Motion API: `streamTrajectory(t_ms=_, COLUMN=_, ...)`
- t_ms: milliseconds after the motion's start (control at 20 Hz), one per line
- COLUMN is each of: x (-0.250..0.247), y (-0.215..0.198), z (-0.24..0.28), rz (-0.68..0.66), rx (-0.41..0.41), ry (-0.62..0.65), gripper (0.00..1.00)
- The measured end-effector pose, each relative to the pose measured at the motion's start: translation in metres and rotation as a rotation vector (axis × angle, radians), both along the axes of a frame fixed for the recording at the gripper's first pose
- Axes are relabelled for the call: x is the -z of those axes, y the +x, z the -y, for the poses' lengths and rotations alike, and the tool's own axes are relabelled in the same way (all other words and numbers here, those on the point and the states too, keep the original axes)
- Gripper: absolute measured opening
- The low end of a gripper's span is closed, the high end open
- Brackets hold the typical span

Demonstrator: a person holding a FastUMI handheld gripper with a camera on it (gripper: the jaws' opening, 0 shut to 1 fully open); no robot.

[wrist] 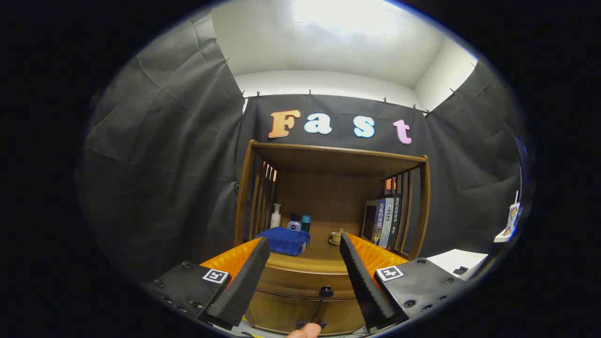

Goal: Pull open the drawer, take out the items inside it, and place them on the countertop above the cabinet.

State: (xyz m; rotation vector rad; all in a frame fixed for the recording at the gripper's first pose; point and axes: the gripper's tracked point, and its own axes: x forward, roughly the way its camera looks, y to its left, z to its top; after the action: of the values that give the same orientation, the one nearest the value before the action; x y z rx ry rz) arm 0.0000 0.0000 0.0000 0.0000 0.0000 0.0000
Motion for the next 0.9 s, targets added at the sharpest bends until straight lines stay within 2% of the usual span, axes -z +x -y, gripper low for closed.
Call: streamTrajectory(t_ms=900, x=0.0034, y=0.0009, z=-0.0042, rz=-0.005, rx=-0.007, ry=0.003, gripper=0.98)
